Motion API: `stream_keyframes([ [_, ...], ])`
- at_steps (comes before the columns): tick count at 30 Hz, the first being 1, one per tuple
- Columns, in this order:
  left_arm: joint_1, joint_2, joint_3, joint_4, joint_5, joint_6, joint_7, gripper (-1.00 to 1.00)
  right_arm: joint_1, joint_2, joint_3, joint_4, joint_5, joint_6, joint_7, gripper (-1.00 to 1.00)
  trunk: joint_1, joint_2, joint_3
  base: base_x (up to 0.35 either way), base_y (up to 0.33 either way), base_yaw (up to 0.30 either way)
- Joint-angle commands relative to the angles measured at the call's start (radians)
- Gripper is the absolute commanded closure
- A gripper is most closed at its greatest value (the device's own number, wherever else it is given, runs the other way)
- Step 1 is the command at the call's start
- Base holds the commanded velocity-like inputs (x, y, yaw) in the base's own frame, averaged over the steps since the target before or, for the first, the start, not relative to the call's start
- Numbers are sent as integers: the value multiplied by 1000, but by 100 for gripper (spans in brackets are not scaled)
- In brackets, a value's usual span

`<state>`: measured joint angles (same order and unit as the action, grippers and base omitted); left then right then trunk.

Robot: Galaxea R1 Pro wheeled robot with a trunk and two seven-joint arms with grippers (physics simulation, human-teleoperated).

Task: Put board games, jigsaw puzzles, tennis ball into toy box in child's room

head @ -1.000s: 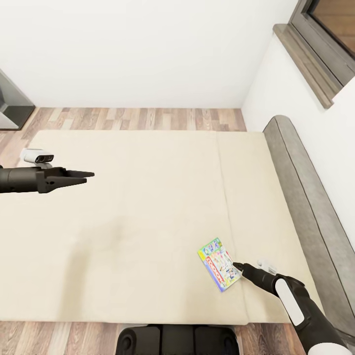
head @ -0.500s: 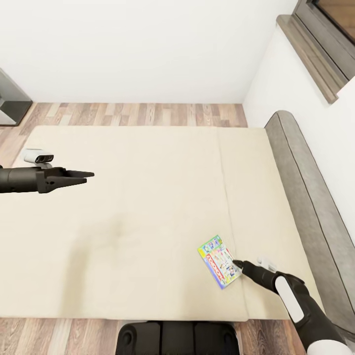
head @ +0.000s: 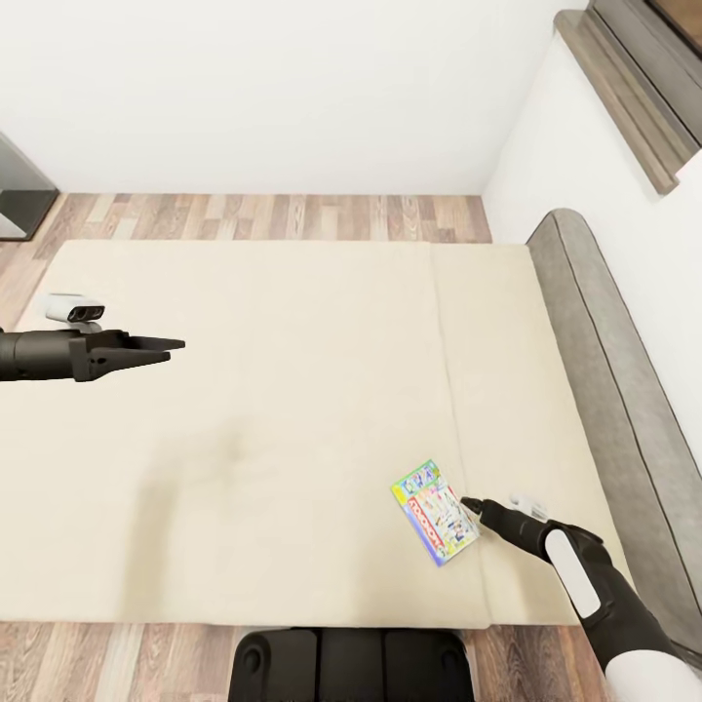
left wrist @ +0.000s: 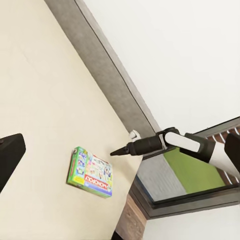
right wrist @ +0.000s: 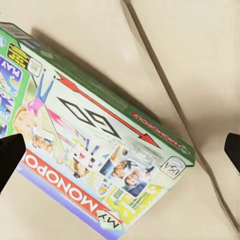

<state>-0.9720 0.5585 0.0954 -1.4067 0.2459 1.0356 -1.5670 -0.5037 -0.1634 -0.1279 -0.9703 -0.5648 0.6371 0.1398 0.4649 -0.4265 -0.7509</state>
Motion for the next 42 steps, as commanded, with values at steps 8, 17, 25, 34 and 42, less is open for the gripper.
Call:
stream_keyframes([
  [8, -1, 0, 0, 0, 0, 11, -4, -100, -7, -2, -2, -1, 3, 6, 4, -100, 0, -2, -14, 0, 0, 0],
  [17, -1, 0, 0, 0, 0, 11, -4, -100, -8, -1, -2, -1, 3, 5, 5, -100, 0, -2, -29, 0, 0, 0],
  [25, -1, 0, 0, 0, 0, 11, -4, -100, -9, -1, -1, -1, 3, 6, 6, -100, 0, -2, -42, 0, 0, 0],
  [34, -1, 1, 0, 0, 0, 11, -4, -100, -9, -1, -1, -2, 3, 6, 6, -100, 0, -2, -56, 0, 0, 0],
  [42, -1, 1, 0, 0, 0, 11, -4, -100, -9, -1, -1, -2, 3, 5, 32, -100, 0, -2, -69, 0, 0, 0],
])
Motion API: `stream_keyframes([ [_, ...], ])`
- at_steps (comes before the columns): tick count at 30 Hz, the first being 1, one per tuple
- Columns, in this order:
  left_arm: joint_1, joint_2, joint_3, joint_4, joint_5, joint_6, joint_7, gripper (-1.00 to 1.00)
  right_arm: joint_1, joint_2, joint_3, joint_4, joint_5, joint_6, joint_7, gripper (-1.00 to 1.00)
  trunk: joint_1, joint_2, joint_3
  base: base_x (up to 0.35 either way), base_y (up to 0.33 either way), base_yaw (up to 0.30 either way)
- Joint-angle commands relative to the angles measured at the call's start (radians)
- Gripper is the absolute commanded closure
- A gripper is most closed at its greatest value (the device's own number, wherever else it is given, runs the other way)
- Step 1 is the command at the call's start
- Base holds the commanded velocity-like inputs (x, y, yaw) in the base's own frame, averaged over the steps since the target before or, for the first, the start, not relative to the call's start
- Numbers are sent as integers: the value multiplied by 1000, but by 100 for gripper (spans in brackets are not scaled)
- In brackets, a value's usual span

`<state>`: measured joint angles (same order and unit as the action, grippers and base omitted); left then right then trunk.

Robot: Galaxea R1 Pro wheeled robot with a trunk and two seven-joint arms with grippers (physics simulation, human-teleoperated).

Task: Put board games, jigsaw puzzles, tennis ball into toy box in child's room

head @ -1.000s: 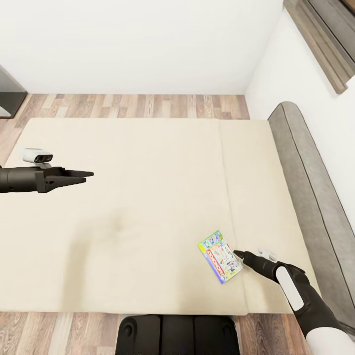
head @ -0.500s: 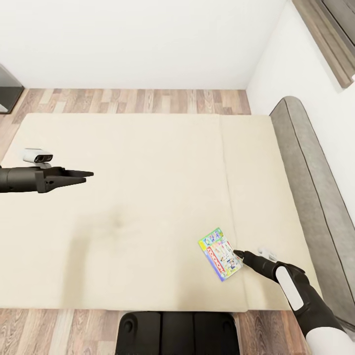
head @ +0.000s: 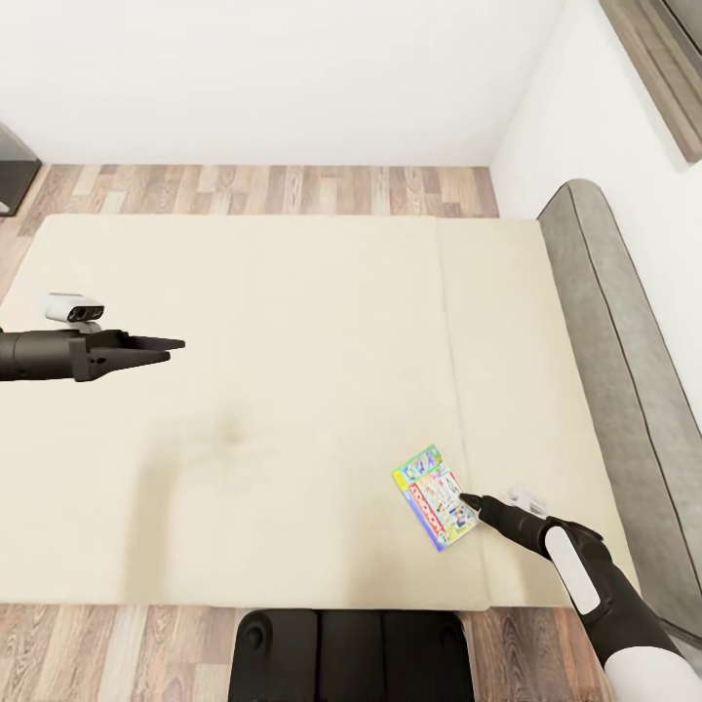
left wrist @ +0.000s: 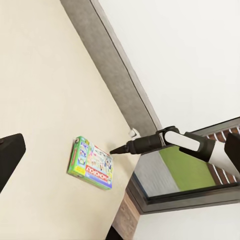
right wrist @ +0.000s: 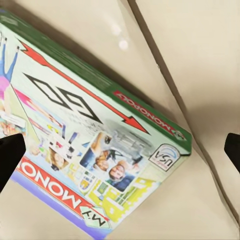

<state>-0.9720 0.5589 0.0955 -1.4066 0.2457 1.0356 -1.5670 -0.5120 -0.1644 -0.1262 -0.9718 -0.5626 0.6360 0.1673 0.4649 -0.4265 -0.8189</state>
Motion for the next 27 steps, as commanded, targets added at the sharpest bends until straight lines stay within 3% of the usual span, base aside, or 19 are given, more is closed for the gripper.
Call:
stream_keyframes([
  [1, 0, 1, 0, 0, 0, 11, -4, -100, 0, 0, -2, -1, 1, 6, 7, -100, 0, -2, -3, 0, 0, 0],
  [27, 0, 1, 1, 0, 1, 11, -4, -100, -6, 2, 5, -60, 0, 14, 20, -100, 0, -2, -11, 0, 0, 0],
])
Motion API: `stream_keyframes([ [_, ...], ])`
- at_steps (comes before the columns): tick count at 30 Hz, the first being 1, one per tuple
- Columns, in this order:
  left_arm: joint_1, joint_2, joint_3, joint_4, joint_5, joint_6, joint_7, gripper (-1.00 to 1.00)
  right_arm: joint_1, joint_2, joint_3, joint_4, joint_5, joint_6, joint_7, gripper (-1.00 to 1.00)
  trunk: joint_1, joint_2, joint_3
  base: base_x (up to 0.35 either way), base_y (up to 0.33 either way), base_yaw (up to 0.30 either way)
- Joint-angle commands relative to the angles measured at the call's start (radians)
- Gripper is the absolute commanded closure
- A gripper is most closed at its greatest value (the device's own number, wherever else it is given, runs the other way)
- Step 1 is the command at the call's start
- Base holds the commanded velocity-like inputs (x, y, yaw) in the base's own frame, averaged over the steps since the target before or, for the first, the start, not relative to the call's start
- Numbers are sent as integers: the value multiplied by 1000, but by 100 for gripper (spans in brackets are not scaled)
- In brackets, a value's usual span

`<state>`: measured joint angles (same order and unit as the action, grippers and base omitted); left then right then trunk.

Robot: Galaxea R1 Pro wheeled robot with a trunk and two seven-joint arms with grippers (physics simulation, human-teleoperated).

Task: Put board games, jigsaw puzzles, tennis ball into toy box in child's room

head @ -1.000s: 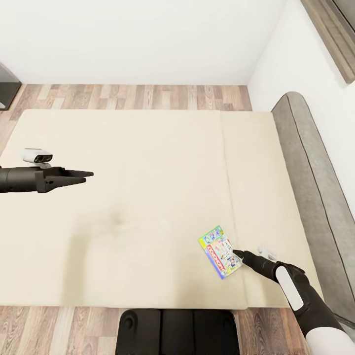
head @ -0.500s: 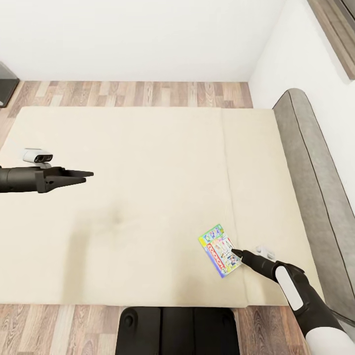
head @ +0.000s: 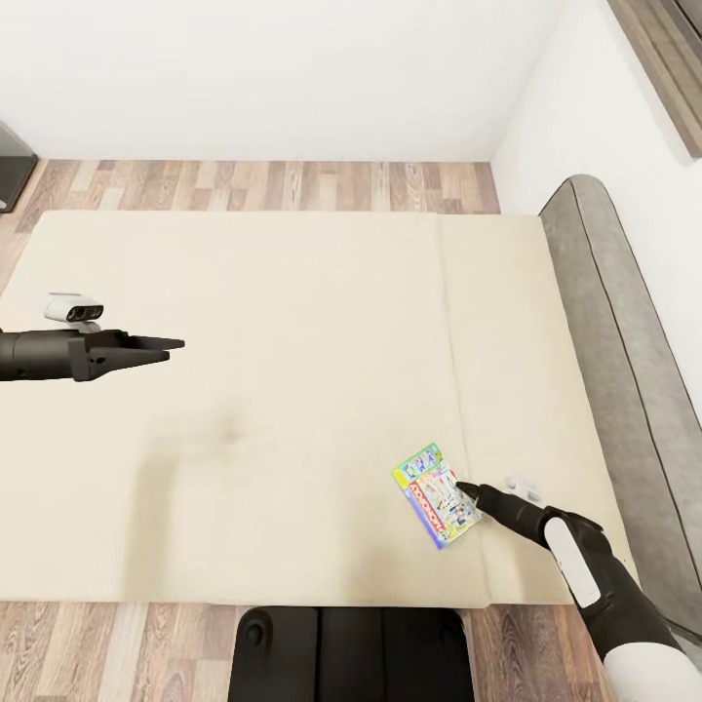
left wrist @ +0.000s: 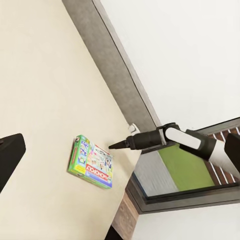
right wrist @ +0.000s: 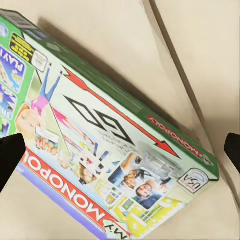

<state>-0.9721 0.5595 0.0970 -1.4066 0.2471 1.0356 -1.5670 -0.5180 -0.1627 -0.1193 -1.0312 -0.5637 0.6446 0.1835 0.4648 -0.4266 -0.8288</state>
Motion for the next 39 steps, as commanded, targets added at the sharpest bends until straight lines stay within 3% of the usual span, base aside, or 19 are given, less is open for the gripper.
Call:
stream_keyframes([
  [1, 0, 0, 0, 0, -1, 11, -4, -100, -15, 0, -1, -1, 1, 8, 3, -100, 1, -1, -1, 0, 0, 0],
  [6, 0, 0, 0, 0, 0, 11, -4, -100, -65, 0, 1, 6, 0, 11, 0, -100, 1, -1, -1, 0, 0, 0],
  [15, 0, 0, 14, 0, 0, 11, -4, -100, -98, 9, 3, 9, 1, 12, -7, -100, 1, -1, -1, 0, 0, 0],
  [30, 0, 0, 26, 0, 0, 11, -4, -100, -100, 14, 7, 12, 2, 10, -7, -100, 1, -1, -1, 0, 0, -5],
  [39, 0, 0, 26, 0, 0, 11, -4, -100, -100, 14, 8, 15, 2, 10, -9, -100, 1, -1, -13, 0, 0, 0],
])
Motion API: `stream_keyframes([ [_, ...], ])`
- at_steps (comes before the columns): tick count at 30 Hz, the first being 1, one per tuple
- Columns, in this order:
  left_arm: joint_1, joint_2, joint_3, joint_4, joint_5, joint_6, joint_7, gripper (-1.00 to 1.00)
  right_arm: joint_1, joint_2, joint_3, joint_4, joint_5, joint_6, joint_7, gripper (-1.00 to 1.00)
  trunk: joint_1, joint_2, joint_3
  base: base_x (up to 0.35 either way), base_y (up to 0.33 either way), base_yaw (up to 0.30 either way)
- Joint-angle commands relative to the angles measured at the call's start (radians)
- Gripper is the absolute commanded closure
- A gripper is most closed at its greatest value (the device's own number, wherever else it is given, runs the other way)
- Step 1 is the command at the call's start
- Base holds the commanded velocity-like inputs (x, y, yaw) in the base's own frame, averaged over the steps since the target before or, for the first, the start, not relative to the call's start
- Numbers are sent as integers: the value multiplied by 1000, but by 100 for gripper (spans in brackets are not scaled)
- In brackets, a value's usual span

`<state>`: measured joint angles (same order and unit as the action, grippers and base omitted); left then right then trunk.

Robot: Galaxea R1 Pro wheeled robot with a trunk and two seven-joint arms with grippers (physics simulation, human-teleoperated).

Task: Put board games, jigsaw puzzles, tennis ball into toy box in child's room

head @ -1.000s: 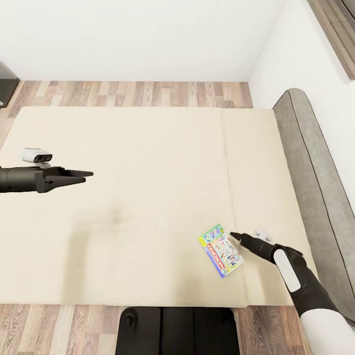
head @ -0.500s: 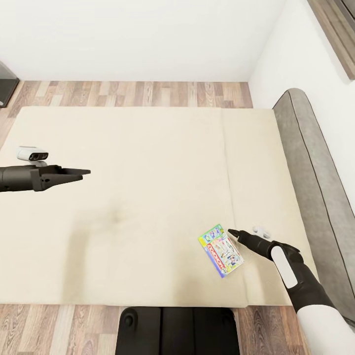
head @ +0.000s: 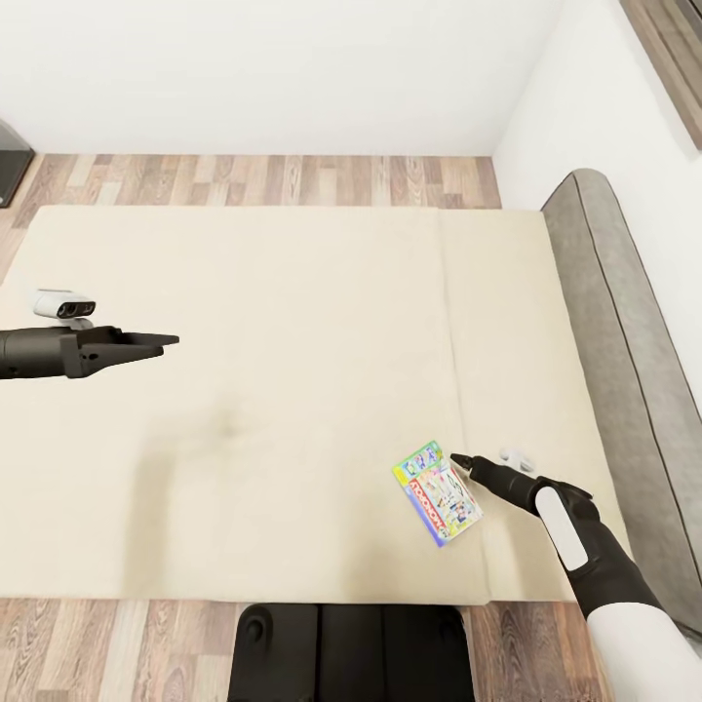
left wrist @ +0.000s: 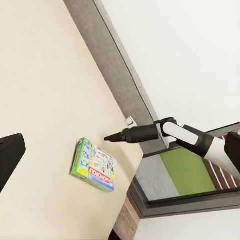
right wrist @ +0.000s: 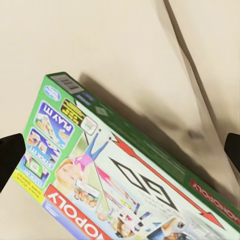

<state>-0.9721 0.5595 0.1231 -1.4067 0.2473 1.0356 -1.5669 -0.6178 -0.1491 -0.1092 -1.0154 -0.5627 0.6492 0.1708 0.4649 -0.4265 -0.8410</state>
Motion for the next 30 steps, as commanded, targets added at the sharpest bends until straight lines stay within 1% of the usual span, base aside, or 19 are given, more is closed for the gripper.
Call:
stream_keyframes([
  [1, 0, 0, 0, 0, 0, 11, -4, -100, 0, 0, -2, 0, 1, 6, 4, -100, 0, -2, -3, 0, 0, 0],
  [12, 0, 0, 0, 0, 1, 11, -4, -100, 1, -5, -1, 6, 1, 6, 6, -100, 0, -2, -21, 0, 0, 0],
  [19, 0, 0, 0, 0, 1, 11, -4, -100, 2, -10, -1, 36, 2, 6, 6, -100, 0, -2, -32, 0, 0, 0],
  [30, 0, 0, 0, 0, 1, 11, -4, -100, 9, -11, 0, 50, 3, 6, 6, -100, 0, -2, -50, 0, 0, 0],
])
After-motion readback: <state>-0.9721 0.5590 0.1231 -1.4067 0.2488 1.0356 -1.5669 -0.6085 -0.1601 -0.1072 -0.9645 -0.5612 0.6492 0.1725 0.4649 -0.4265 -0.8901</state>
